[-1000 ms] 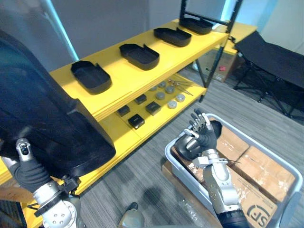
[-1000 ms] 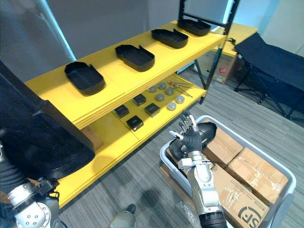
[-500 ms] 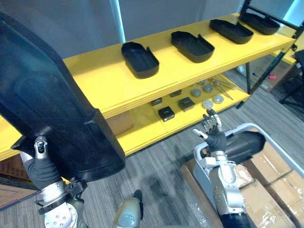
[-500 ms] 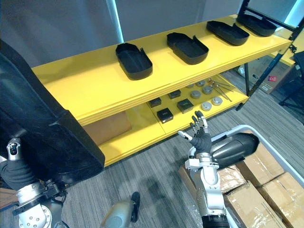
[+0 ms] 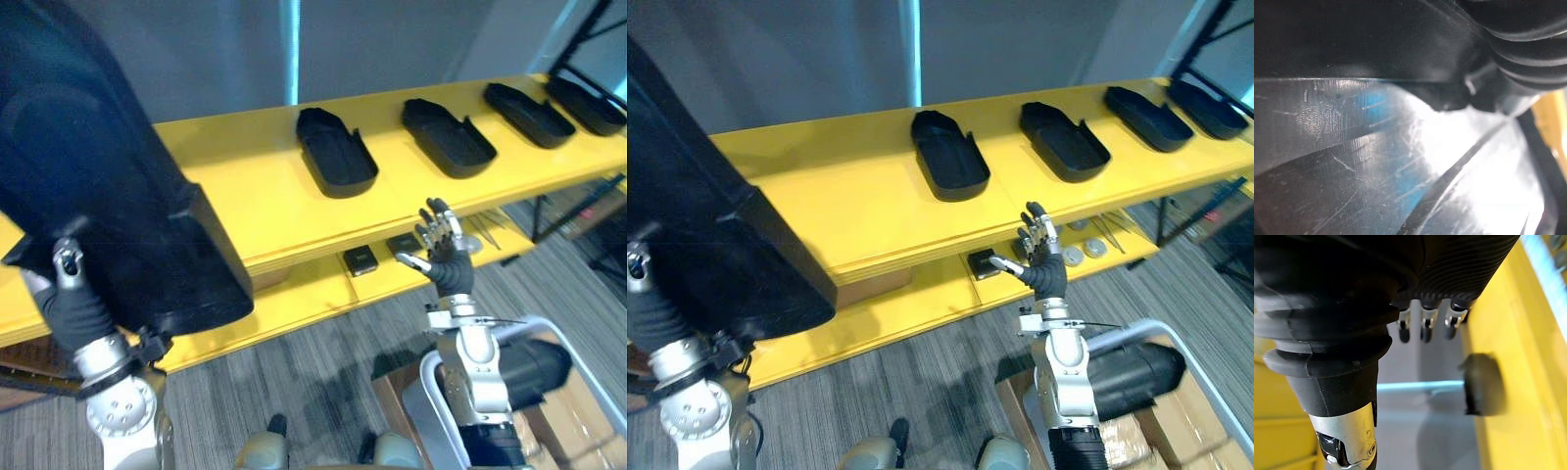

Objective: Walk over and take plastic housings, then place them on the shelf

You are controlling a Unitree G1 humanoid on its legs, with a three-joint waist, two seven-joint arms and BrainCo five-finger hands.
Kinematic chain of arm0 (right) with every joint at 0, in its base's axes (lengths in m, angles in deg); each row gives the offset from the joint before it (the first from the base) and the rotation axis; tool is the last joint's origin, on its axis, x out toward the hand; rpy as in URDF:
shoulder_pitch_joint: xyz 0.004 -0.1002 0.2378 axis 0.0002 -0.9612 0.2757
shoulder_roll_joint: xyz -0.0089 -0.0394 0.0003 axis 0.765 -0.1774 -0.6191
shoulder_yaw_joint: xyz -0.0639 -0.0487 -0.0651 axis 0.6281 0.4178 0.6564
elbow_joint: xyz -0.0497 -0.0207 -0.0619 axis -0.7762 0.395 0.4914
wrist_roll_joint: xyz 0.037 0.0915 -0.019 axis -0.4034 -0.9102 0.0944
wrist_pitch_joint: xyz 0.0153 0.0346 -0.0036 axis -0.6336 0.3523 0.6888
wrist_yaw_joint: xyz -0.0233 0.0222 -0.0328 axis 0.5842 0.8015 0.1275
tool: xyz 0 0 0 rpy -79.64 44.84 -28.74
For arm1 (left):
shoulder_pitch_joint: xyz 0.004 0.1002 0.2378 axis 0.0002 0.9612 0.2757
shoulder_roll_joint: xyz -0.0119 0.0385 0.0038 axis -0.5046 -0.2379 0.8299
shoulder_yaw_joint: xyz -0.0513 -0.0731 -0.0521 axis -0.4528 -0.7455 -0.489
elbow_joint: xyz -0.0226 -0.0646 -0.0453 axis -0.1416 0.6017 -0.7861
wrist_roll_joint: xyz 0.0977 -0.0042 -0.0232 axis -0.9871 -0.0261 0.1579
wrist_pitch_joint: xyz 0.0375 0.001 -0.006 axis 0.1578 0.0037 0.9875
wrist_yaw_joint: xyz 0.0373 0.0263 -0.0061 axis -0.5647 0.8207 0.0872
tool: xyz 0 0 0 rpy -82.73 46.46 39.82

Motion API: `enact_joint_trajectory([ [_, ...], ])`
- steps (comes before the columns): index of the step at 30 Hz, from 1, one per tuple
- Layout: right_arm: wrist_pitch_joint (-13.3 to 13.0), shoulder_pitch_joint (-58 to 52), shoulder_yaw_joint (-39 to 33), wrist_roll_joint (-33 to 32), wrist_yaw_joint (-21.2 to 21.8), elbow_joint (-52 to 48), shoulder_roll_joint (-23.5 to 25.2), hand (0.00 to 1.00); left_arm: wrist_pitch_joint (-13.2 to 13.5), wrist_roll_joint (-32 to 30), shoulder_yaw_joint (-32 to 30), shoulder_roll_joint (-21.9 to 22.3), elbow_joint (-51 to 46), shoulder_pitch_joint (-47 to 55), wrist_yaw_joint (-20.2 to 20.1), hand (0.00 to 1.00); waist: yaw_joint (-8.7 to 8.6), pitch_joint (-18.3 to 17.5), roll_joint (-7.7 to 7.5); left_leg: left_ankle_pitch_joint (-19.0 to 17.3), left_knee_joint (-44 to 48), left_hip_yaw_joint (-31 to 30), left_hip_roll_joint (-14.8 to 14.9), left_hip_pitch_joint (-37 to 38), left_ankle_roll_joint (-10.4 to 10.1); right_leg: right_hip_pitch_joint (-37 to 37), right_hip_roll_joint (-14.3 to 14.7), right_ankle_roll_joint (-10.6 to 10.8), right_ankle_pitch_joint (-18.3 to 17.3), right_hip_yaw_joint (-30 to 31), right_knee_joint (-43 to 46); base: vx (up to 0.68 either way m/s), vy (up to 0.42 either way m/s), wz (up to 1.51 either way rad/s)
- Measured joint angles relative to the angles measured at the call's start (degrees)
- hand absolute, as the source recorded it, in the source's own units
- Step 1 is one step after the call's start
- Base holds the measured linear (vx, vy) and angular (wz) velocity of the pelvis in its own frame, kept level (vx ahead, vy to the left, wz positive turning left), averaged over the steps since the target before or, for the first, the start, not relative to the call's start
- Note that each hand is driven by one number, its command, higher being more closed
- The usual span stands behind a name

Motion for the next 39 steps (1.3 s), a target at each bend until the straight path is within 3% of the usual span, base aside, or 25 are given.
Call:
enact_joint_trajectory([
  [1,-1.32,0.69,-0.21,1.0,0.0,-0.33,-1.37,0.0,-0.32,-0.23,0.77,1.91,1.11,0.84,0.16,1.0,0.24,-0.45,2.17,-0.76,0.87,-1.33,1.0,-0.71,-1.36,1.56,0.65,1.47,0.42,-2.17,-1.22,0.21,-0.309,0.77],
  [2,-2.53,1.31,-0.3,1.92,-0.07,-0.9,-2.76,0.0,-0.93,-0.4,1.89,3.08,1.27,2.12,-0.01,1.0,0.05,-1.32,4.69,-0.94,0.79,-0.66,2.98,-1.04,-1.9,4.03,2.28,1.1,0.65,-4.58,-4.33,0.21,-0.309,0.74],
  [4,-3.39,2.58,-0.5,2.01,-0.05,-1.39,-3.96,0.0,-0.87,-0.39,2.42,3.66,1.15,2.91,-0.93,1.0,0.11,-2.56,6.97,0.18,-0.16,-0.39,4.69,-0.9,-3.8,6.19,3.65,0.81,0.77,-7.46,-5.72,0.2,-0.207,0.74],
  [5,-3.74,2.74,-0.53,2.07,-0.04,-1.93,-4.49,0.0,-0.72,-0.07,2.56,3.78,0.96,2.66,-1.37,1.0,-0.02,-2.78,7.34,0.96,-0.7,2.01,5.34,-0.42,-4.46,7.56,3.83,0.33,0.47,-9.1,-5.71,0.22,-0.215,0.97],
  [7,-4.36,2.61,-0.65,3.57,-0.02,-4.07,-4.59,0.0,0.14,1.19,2.67,3.78,0.26,2.59,-2.58,1.0,-0.4,-2.94,7.47,2.36,-0.87,10.24,6.02,-0.15,-3.1,10.05,3.68,-1.28,-0.56,-12.02,-5.53,0.13,-0.102,0.89],
  [9,-4.95,2.71,-1.53,6.96,-0.29,-7.33,-4.37,0.0,1.58,3.33,3.4,3.69,-0.05,2.56,-3.45,1.0,-0.25,-2.49,6.56,4.48,-0.79,16.45,5.44,-0.07,-0.55,10.82,2.59,-1.64,-1.93,-13.02,-3.77,0.07,-0.02,0.76],
  [13,-4.94,5.04,-1.53,5.41,0.03,-7.69,-3.91,0.0,1.65,4.52,3.79,3.79,-0.09,2.82,-2.21,1.0,0.11,-1.89,4.59,4.64,1.79,14.1,3.42,-1.69,-0.39,11.03,0.31,-0.69,-4.81,-12.27,-2.73,0.0,0.002,0.28],
  [14,-4.96,5.78,-1.53,3.88,0.09,-7.67,-2.95,0.0,1.61,4.41,3.74,3.82,-0.09,2.74,-2.03,1.0,-0.19,-1.24,3.91,3.04,4.89,13.63,2.89,-3.68,0.81,11.37,-0.9,-0.48,-4.7,-11.94,-3.56,-0.07,0.07,-0.04],
  [15,-5.07,5.99,-1.51,3.6,-0.07,-7.43,-1.87,0.0,1.57,4.04,3.96,3.82,-0.07,2.8,-2.12,1.0,-0.46,-0.84,4.44,2.05,8.87,14.5,4.76,-4.53,1.43,11.67,-1.51,-0.08,-4.46,-11.77,-3.32,-0.08,0.088,-0.1],
  [16,-5.22,5.95,-1.44,3.6,-0.16,-6.95,-1.66,0.0,1.57,3.17,4.0,3.98,0.04,3.03,-2.22,1.0,-0.53,-0.67,4.18,2.06,9.65,14.94,6.08,-4.48,1.18,11.68,-1.66,0.2,-4.3,-11.12,-3.27,-0.09,0.145,-0.31],
  [18,-5.62,6.04,-0.66,3.55,-0.29,-5.84,-1.72,0.0,1.58,1.8,4.08,4.56,0.01,3.36,-2.71,1.0,-0.51,-1.65,5.88,3.12,9.53,14.71,8.99,-3.94,-0.83,10.84,-2.42,1.9,-3.87,-9.17,-3.67,-0.07,0.246,-0.45],
  [20,-6.9,5.56,0.91,3.69,-2.32,-4.55,-1.47,0.0,1.47,0.23,4.07,4.59,0.04,3.21,-3.82,1.0,-1.08,-2.17,7.64,-0.59,4.54,14.66,8.43,-0.4,-5.86,9.8,-4.64,4.98,-3.1,-6.37,-3.48,-0.05,0.433,-0.38],
  [21,-7.17,5.22,0.85,3.69,-2.66,-3.92,-1.15,0.0,1.35,-0.11,3.99,4.32,0.09,2.96,-4.4,1.0,-1.24,-1.97,7.33,-1.79,3.77,15.0,7.47,0.05,-5.38,9.83,-5.39,5.73,-2.68,-6.21,-3.55,-0.01,0.478,-0.23],
  [22,-7.2,4.11,0.9,3.69,-3.91,-2.89,0.85,0.0,0.44,-0.5,3.92,3.27,0.17,2.57,-5.11,1.0,-1.45,-1.14,5.33,-1.99,4.06,16.35,5.19,0.77,-4.21,10.42,-7.51,6.29,-1.23,-5.43,-3.95,-0.03,0.402,-0.27],
  [23,-7.44,2.55,2.14,3.71,-4.43,-2.83,2.3,0.0,-0.42,-1.14,3.58,2.01,0.71,2.9,-5.54,1.0,-0.65,-0.74,4.1,-2.66,4.56,17.52,4.5,0.6,-3.22,10.07,-8.16,4.95,0.57,-5.17,-4.87,-0.04,0.35,-0.38],
  [25,-7.75,1.53,4.78,4.34,-4.6,-2.84,3.36,0.0,-1.95,-2.1,2.4,0.51,2.45,2.91,-6.04,1.0,-0.27,-0.78,3.65,-2.98,4.05,18.77,4.65,0.66,-2.62,9.38,-7.39,3.58,3.11,-5.33,-6.17,-0.01,0.182,-0.37],
  [28,-7.84,1.58,5.9,6.54,-4.59,-3.38,3.54,0.0,-4.58,-4.27,2.05,-2.55,2.77,2.82,-5.84,1.0,-0.37,-1.76,2.1,-2.62,3.03,19.59,4.97,0.83,-2.12,10.72,-4.13,4.46,5.03,-4.5,-12.45,0.05,0.05,-0.19],
  [31,-7.9,0.89,3.91,6.39,-3.85,-3.54,3.28,0.0,-8.11,-5.92,2.89,-3.27,3.73,2.15,-4.75,1.0,-2.04,-1.56,2.89,-2.3,2.77,18.8,5.42,0.54,-2.35,11.05,-2.65,4.77,6.12,-1.13,-12.95,0.07,0.006,0.09],
  [34,-7.69,-0.6,0.85,5.37,-3.13,-4.04,1.35,0.0,-12.5,-6.17,3.27,-3.26,7.36,-0.94,-4.6,1.0,-3.49,-1.55,5.16,-1.85,2.71,16.56,6.72,-0.04,-2.93,10.88,-1.24,3.09,4.69,-0.96,-10.99,0.04,-0.054,0.29],
  [36,-7.7,-0.84,-0.82,4.19,-2.1,-4.28,0.13,0.0,-14.64,-5.59,3.04,-3.26,9.61,-3.49,-4.0,1.0,-3.5,-1.5,5.54,-1.39,2.52,16.3,7.06,-0.29,-3.6,9.71,-1.19,3.21,1.71,-1.02,-8.44,0.02,-0.092,0.17],
  [39,-7.64,-0.73,-0.92,4.26,-0.45,-5.95,-0.92,0.0,-17.8,-3.95,2.72,-3.37,12.09,-7.1,-3.78,1.0,-3.63,-1.33,6.18,0.23,0.61,16.43,7.42,0.61,-3.87,9.13,-0.9,3.17,0.37,-0.83,-7.32,-0.01,-0.088,-0.02],
])
